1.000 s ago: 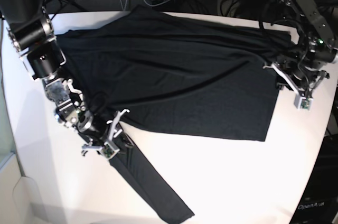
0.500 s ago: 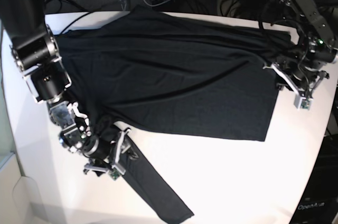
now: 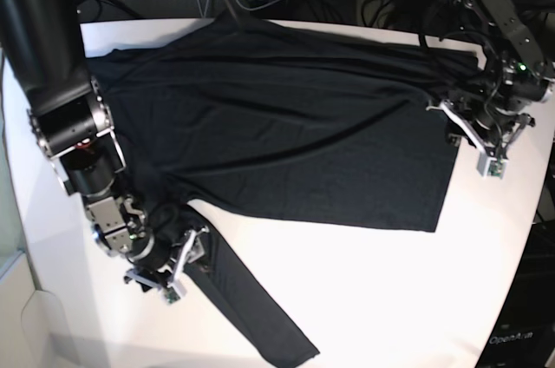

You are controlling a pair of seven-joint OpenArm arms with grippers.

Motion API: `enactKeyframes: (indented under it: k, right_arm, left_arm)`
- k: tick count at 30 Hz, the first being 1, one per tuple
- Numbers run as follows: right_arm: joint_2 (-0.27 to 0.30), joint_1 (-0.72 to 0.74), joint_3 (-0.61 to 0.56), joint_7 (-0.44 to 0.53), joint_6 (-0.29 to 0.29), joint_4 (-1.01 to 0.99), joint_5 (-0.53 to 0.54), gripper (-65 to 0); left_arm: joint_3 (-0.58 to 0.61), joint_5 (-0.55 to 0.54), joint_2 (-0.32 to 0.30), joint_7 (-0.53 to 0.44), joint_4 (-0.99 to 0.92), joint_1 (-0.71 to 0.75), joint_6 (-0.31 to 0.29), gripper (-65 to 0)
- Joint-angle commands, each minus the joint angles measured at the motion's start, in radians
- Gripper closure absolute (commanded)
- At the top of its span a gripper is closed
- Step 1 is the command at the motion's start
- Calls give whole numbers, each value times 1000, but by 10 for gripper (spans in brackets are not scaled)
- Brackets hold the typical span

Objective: Fold the T-shirt properly
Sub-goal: 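Pull the held sleeve with the right gripper along the shirt side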

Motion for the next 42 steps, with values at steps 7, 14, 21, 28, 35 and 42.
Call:
enactKeyframes:
  k: [7, 14, 21, 28, 35, 42]
  right_arm:
    - [32, 47, 65, 53, -2, 2, 18, -451]
    - [37, 32, 96, 53, -4, -2, 18, -451]
    - [35, -2, 162, 54, -4, 0, 14, -528]
    - [34, -5, 172, 54, -4, 2, 14, -598]
    - [27, -5, 174, 56, -4, 2, 18, -598]
    - [6, -8, 174, 54, -4, -58, 18, -595]
  left_arm:
    - [-2, -8, 5, -15, 22, -9, 1, -228]
    - [-2, -8, 5, -15, 22, -7, 1, -228]
    - [-8, -6, 5, -15, 24, -4, 1, -228]
    - [-8, -11, 5, -15, 27, 14, 1, -228]
    - [-9, -6, 5, -15, 28, 16, 1, -228]
    - [-9, -12, 5, -15, 28, 29, 1, -228]
